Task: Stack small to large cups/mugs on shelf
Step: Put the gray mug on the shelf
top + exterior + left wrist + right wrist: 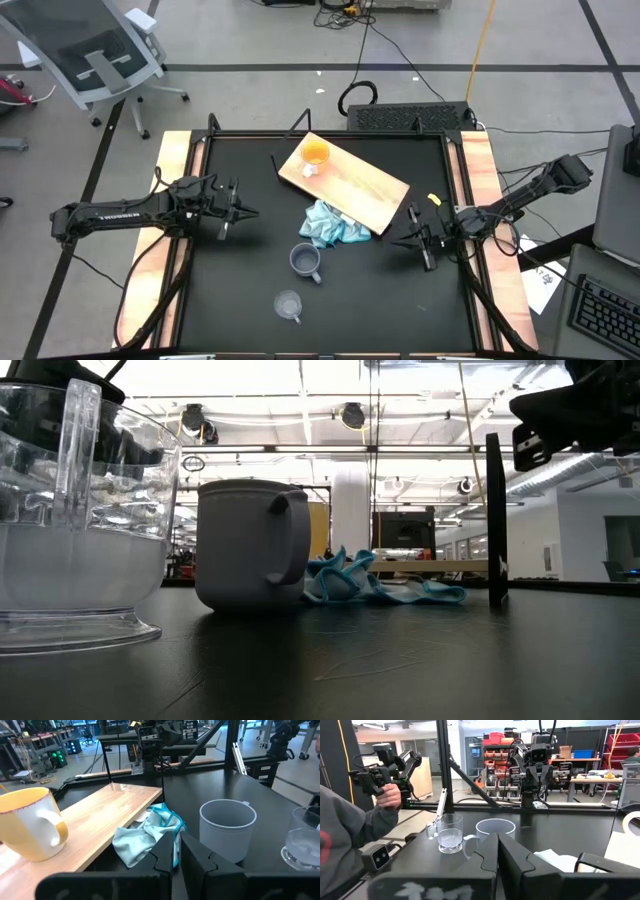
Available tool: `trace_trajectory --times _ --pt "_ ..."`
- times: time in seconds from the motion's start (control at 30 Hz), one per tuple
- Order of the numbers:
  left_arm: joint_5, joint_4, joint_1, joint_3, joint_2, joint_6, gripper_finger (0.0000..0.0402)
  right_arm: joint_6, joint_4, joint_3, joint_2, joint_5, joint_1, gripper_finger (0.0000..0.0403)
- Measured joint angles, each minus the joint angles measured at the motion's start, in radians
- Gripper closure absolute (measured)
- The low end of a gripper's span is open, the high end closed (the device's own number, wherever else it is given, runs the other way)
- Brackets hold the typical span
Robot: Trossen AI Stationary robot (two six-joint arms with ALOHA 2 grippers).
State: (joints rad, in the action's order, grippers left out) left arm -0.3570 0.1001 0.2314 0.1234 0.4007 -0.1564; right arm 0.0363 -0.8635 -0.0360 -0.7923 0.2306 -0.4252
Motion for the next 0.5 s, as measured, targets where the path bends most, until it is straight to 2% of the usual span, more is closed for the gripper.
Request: trace_trajectory --times 0.23,0.5 --pt "0.000 -0.005 0.000 0.000 0.000 0.053 0.0369 0.000 0.000 0.001 0.000 0.000 0.000 0.0403" --pt "0.000 -0.024 0.000 0.000 0.000 0.026 0.0369 0.002 0.000 0.002 0.000 0.000 0.000 0.0403"
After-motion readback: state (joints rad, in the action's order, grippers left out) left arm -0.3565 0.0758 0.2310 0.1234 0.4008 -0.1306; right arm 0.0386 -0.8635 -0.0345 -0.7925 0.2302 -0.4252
